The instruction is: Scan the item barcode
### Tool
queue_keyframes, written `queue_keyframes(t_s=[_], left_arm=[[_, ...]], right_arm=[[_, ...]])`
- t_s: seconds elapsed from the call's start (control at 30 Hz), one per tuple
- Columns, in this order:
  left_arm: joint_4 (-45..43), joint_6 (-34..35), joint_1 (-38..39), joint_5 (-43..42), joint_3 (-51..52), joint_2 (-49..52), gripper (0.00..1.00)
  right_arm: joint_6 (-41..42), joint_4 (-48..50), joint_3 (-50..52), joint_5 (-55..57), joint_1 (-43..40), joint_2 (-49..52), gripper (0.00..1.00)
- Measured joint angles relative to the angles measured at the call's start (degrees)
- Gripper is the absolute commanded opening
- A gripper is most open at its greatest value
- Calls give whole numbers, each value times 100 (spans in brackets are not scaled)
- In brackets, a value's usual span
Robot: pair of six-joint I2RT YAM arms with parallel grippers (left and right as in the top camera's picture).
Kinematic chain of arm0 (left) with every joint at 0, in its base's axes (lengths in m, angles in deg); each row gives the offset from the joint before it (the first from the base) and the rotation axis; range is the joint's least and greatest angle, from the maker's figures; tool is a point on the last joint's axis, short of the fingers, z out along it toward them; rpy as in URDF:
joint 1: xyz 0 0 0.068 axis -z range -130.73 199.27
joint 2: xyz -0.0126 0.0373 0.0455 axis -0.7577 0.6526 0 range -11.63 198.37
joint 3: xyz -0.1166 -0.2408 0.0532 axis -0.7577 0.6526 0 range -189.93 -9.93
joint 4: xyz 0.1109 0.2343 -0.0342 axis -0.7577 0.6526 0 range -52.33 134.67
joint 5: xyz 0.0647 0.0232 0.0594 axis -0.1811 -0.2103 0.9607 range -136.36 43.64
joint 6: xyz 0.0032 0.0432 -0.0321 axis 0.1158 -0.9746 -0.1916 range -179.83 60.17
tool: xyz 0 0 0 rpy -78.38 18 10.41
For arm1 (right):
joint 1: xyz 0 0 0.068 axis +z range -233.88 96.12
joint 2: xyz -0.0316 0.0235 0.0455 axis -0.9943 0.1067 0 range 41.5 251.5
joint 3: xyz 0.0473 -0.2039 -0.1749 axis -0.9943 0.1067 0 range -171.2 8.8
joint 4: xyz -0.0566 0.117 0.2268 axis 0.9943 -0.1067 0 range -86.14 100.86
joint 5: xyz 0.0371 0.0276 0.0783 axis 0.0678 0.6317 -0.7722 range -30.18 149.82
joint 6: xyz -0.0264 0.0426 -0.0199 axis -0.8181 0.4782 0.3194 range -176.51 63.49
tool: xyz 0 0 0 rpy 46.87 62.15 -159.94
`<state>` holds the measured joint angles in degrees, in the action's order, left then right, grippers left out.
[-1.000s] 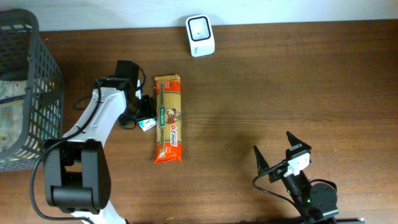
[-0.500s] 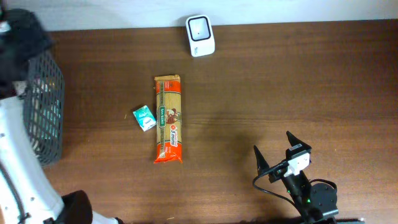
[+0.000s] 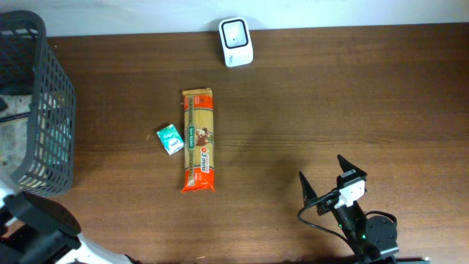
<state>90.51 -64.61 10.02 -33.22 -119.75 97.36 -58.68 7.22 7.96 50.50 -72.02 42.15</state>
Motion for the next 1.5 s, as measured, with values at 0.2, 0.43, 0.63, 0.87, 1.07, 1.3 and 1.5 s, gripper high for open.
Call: queue_keyframes(t_s=[0.2,0.43,0.63,0.87,1.07,1.3,1.5], left_arm=[[-2555,-1259,-35,92,2184,31,100],[-2789,-2004,-175,195,2258,450,100],[-3119,-2122,-199,236,2264,975,99],[-3611,-2140,-273,232,2262,1222,93],[-3777,-2232,-459,229,2262,1244,77],[-4175,-2273,-472,229,2262,1276,65],[-4393,-2273,-492,199,2262,1419,31]], right_arm=[[0,0,0,0,0,-7,99],[-2,0,0,0,0,-7,99],[-2,0,0,0,0,-7,99],[0,0,0,0,0,-7,99],[2,0,0,0,0,-7,99],[-4,0,0,0,0,-7,99],[0,0,0,0,0,-7,99]])
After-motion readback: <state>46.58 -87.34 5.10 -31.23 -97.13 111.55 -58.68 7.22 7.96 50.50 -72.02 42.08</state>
